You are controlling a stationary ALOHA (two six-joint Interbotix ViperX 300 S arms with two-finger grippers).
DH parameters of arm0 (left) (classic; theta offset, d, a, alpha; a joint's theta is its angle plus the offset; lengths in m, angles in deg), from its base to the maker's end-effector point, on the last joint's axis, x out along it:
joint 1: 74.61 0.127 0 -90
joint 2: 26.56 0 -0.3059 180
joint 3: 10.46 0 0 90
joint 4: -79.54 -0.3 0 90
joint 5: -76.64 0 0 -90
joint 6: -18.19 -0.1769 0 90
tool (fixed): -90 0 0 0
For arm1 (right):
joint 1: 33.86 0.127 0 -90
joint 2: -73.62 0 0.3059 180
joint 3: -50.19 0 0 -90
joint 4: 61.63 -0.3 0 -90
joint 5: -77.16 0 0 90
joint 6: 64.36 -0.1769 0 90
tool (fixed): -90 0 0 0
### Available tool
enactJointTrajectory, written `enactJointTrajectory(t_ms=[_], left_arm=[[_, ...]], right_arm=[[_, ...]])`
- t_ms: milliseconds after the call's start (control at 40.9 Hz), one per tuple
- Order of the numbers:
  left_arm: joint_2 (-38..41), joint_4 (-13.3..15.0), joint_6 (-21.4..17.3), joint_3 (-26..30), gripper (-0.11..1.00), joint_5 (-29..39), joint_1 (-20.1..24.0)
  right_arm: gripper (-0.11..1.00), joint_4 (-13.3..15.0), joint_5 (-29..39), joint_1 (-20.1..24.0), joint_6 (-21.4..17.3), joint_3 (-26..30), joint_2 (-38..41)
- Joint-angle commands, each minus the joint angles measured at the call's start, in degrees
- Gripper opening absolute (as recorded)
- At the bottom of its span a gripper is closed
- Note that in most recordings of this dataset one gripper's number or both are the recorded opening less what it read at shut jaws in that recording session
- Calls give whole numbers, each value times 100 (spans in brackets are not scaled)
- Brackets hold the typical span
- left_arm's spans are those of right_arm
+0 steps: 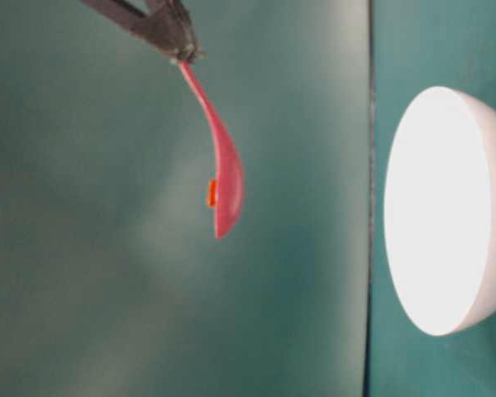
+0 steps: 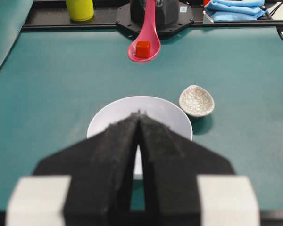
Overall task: Grip the spoon and scoop the red block from the bowl with right arm.
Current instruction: 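Raise the spoon with the red cube up out of the bowl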
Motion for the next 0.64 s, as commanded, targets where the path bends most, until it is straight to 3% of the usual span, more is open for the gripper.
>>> enactJointTrajectory(t_ms=[0, 612], left_arm=[[53, 9, -18, 132, 0, -9, 18], [53, 9, -97, 114, 0, -9, 18]], right_arm=[[24, 44, -62, 0, -9, 132, -62], [24, 44, -70, 0, -18, 123, -62]])
